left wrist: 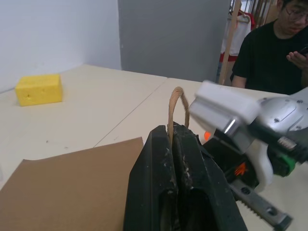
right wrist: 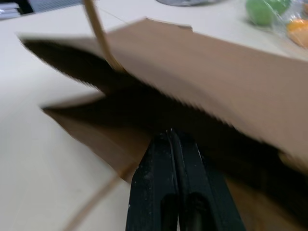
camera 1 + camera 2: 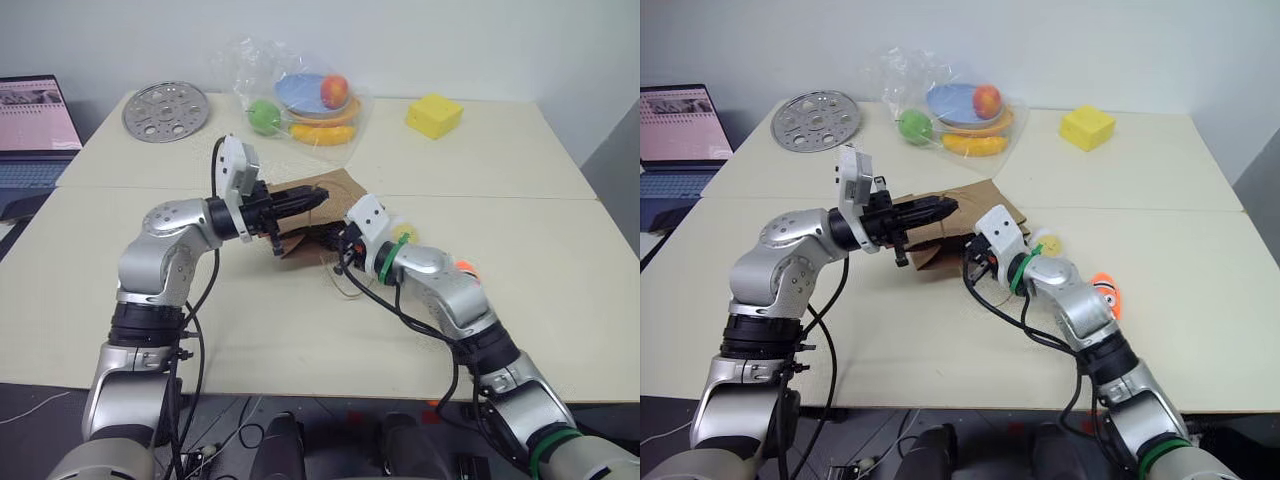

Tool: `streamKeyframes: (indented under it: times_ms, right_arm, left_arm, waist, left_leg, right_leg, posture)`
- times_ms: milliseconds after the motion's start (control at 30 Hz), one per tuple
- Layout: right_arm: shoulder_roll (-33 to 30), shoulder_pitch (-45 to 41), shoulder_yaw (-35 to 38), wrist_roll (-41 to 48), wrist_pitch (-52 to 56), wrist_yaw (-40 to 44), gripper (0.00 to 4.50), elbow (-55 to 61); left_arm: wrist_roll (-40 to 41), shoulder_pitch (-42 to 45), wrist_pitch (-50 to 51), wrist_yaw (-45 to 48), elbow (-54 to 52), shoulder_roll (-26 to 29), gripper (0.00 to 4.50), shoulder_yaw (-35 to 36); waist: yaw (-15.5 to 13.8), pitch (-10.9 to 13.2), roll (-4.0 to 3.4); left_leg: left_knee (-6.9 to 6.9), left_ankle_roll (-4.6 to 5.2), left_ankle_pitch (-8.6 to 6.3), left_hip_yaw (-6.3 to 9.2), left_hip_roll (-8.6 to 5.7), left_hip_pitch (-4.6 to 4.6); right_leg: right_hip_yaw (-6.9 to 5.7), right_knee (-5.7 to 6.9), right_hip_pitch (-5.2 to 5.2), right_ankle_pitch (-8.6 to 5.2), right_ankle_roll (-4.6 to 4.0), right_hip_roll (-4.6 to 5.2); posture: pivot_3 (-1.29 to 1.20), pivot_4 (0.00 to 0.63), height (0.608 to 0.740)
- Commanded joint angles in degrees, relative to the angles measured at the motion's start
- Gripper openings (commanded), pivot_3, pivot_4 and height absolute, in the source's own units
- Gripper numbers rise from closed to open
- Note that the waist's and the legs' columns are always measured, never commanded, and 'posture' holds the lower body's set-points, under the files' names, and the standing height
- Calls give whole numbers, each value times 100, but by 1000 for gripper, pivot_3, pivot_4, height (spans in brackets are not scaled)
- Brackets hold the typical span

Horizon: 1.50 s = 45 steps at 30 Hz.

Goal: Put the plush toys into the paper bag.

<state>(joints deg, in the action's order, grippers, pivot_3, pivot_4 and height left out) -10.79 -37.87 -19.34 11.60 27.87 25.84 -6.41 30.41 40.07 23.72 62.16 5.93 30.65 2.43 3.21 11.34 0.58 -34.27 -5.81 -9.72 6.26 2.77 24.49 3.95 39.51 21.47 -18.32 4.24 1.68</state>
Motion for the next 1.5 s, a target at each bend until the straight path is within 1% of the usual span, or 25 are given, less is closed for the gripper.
streamKeyframes:
  times_ms: [33, 100, 200, 300, 367, 467, 633, 800, 933, 1100, 1133, 1233, 1367, 1467, 1500]
  right_arm:
    - [322, -143, -92, -304, -323, -31, 63, -242]
    - [504, -46, -179, -414, -302, -22, 63, -351]
    - [627, 109, -275, -583, -356, 44, 63, -413]
    - [778, 293, -325, -682, -432, 78, 63, -666]
    - [862, 319, -281, -752, -422, -18, 63, -840]
    - [891, 303, -273, -815, -269, 9, 63, -865]
    - [1005, 288, -109, -906, -71, -168, 63, -913]
    - [1116, 258, 87, -881, 93, -354, 63, -891]
    - [1104, 225, 133, -853, 207, -294, 63, -736]
    - [1097, 226, 225, -806, 337, -299, 63, -607]
    - [1108, 234, 272, -671, 339, -163, 63, -409]
    - [979, 157, 348, -311, 347, 282, 63, 773]
    - [780, 103, 693, 393, 1352, 467, 63, 2169]
    - [551, 189, 874, 620, 1608, 463, 627, 2713]
    - [447, 217, 950, 751, 1730, 505, 948, 2912]
  left_arm:
    - [146, 223, 41, -68, -126, 82, 0, 259]
    - [145, 402, 29, -246, 7, 59, 0, 397]
    - [-72, 635, -333, -477, 222, 29, 0, 502]
    - [25, 921, -162, -553, 370, 159, 0, 646]
    - [50, 1186, -84, -758, 515, 221, 0, 799]
    - [4, 1454, -163, -809, 733, 353, 0, 906]
    - [16, 1928, -475, -1211, 934, 259, 0, 1142]
    - [82, 1916, -490, -1438, 814, 151, 0, 1242]
    - [-42, 1458, -529, -1284, 582, 243, 0, 1113]
    - [-5, 1234, -441, -1288, 445, 270, 0, 1089]
    - [-79, 1098, -472, -1213, 393, 308, 0, 1001]
    - [-266, 824, -667, -981, 308, 404, 0, 822]
    - [-315, 836, -717, -879, 340, 464, 0, 807]
    - [-350, 866, -775, -787, 441, 510, 0, 810]
    - [-346, 874, -782, -786, 471, 515, 0, 821]
  waist:
    - [1, 0, 0]
    - [5, 0, 0]
    - [8, 0, 0]
    - [4, 0, 0]
    - [2, 0, 1]
    - [13, 0, 1]
    - [13, 0, 1]
    - [12, 0, 1]
    - [18, 0, 1]
    - [11, 0, 1]
    - [8, 0, 1]
    - [14, 0, 0]
    - [8, 0, 1]
    - [1, -1, 2]
    - [-2, 0, 2]
  left_leg:
    - [0, 0, 0, 0, 0, 0]
    - [0, 0, 0, 1, 0, 0]
    - [0, 0, 0, 3, 0, 0]
    - [0, 0, 0, 2, 0, 0]
    - [-1, 0, 0, 2, 0, 0]
    - [-1, -1, 0, 3, 0, -2]
    - [0, -1, 0, 3, 0, -6]
    - [0, -1, 0, 3, 0, -6]
    - [0, -1, 0, 2, 0, -6]
    - [0, -1, 0, 3, 0, -6]
    - [0, -1, 0, 3, 0, -6]
    - [2, -1, 0, 0, 0, -5]
    - [5, -1, 0, 4, 2, 7]
    - [5, -1, 0, 4, 2, 7]
    - [5, -1, 0, 3, 1, 7]
  right_leg:
    - [-1, 1, 0, 0, 0, 0]
    - [-1, 6, 3, 0, 0, -1]
    - [-1, 14, 7, 0, 0, -2]
    - [-1, 14, 5, 0, 0, -1]
    - [-1, 15, 5, 0, 0, -1]
    - [-1, 22, 7, 0, 0, -2]
    - [-1, 28, 7, 0, 0, -2]
    - [-1, 32, 9, 0, 0, -2]
    - [0, 33, 10, 0, 0, -1]
    - [0, 37, 12, -1, 0, -2]
    - [0, 37, 12, -1, 0, -1]
    - [2, 36, 15, -1, 0, -1]
    - [0, 42, 30, -1, 0, -4]
    - [-1, 39, 28, -1, 0, -3]
    - [0, 38, 28, -1, 0, -2]
  posture:
    - [0, 150, 740]
    - [0, 150, 740]
    - [0, 150, 740]
    - [0, 150, 740]
    - [0, 150, 740]
    - [0, 150, 740]
    - [0, 150, 740]
    - [0, 150, 740]
    - [0, 150, 740]
    - [0, 150, 740]
    - [0, 150, 740]
    - [0, 150, 740]
    - [0, 150, 740]
    - [0, 150, 740]
    - [0, 150, 740]
